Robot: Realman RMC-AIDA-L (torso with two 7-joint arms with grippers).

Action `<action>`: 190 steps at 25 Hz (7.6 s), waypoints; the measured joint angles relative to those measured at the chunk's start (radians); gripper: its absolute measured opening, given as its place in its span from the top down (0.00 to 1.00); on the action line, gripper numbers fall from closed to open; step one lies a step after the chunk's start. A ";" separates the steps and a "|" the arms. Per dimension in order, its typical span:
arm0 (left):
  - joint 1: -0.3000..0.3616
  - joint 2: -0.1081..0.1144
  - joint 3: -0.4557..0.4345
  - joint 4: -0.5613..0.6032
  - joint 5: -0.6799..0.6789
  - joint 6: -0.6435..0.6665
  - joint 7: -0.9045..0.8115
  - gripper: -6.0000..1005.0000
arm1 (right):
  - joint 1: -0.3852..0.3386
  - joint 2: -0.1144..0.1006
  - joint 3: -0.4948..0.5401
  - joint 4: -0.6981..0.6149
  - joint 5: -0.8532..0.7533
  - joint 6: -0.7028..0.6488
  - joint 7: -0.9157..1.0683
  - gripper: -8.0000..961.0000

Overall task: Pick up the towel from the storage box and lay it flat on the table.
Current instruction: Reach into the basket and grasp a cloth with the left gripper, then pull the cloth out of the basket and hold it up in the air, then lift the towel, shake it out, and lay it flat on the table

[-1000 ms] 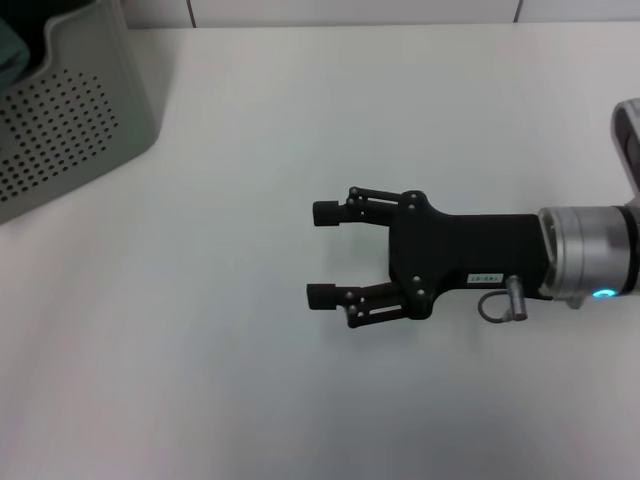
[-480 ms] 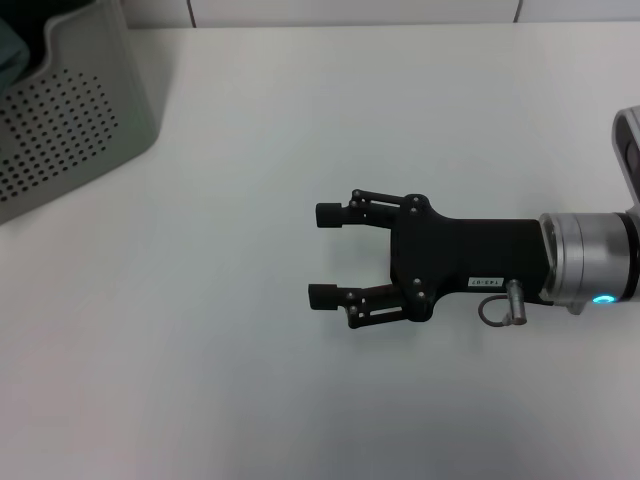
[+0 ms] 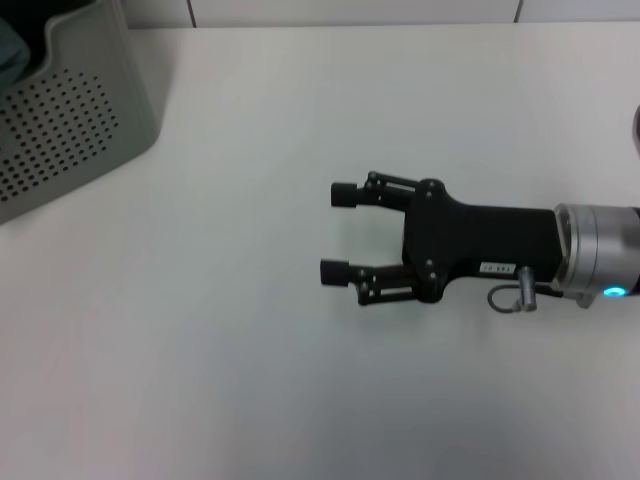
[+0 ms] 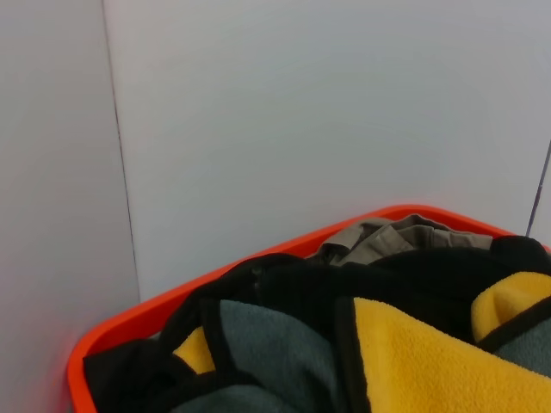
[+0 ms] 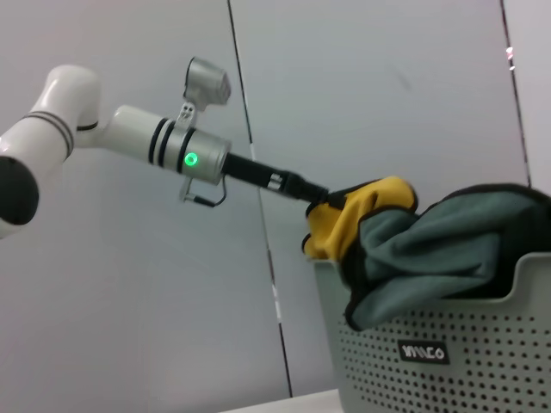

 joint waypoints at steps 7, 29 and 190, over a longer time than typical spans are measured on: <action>0.001 0.000 0.004 0.002 0.004 0.001 0.004 0.67 | -0.004 -0.002 0.021 0.000 0.002 0.001 -0.004 0.09; 0.113 -0.029 0.189 0.071 -1.138 0.312 0.179 0.98 | -0.083 -0.021 0.187 -0.026 -0.004 -0.176 -0.087 0.09; 0.049 -0.152 0.809 -0.496 -0.702 0.090 0.630 0.75 | -0.274 0.030 0.900 -0.893 -0.464 -0.039 0.379 0.99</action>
